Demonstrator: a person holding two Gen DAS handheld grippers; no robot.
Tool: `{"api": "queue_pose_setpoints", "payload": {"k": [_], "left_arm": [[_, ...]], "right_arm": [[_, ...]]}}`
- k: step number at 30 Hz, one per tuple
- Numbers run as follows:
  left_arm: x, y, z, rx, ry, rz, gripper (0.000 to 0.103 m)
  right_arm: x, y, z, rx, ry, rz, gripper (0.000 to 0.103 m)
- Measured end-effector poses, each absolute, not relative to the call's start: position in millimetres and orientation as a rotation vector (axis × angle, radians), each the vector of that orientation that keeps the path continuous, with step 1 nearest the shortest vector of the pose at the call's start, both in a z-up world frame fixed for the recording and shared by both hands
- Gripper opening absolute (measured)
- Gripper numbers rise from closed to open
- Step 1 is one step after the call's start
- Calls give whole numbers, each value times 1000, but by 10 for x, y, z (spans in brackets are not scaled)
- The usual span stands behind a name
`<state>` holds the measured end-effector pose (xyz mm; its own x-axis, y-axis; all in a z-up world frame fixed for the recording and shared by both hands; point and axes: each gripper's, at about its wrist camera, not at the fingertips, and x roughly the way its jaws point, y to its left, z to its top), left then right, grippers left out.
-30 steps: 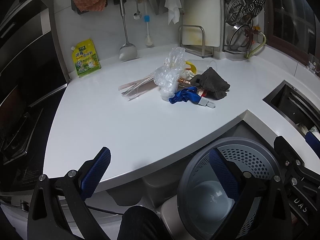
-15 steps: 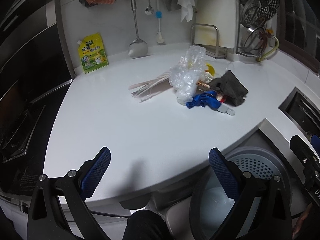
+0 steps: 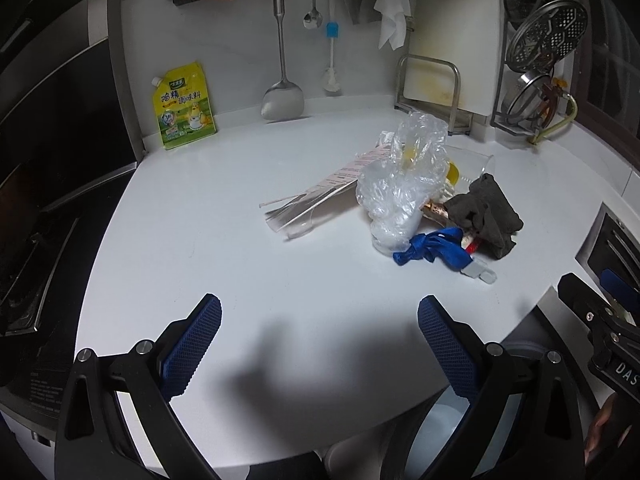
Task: Collect trash
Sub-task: 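Reach the right tool to the dark grey cloth and grasp it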
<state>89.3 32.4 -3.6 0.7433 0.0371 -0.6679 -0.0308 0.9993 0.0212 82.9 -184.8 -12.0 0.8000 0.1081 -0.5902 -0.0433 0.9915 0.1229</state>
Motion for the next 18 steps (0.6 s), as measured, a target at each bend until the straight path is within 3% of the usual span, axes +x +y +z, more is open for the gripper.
{"api": "queue_pose_setpoints", "payload": {"k": [18], "left_arm": [[1418,251,-64,-12,757,33,97]], "right_arm": [[1655,-1888,-168,65,703,111,94]]}}
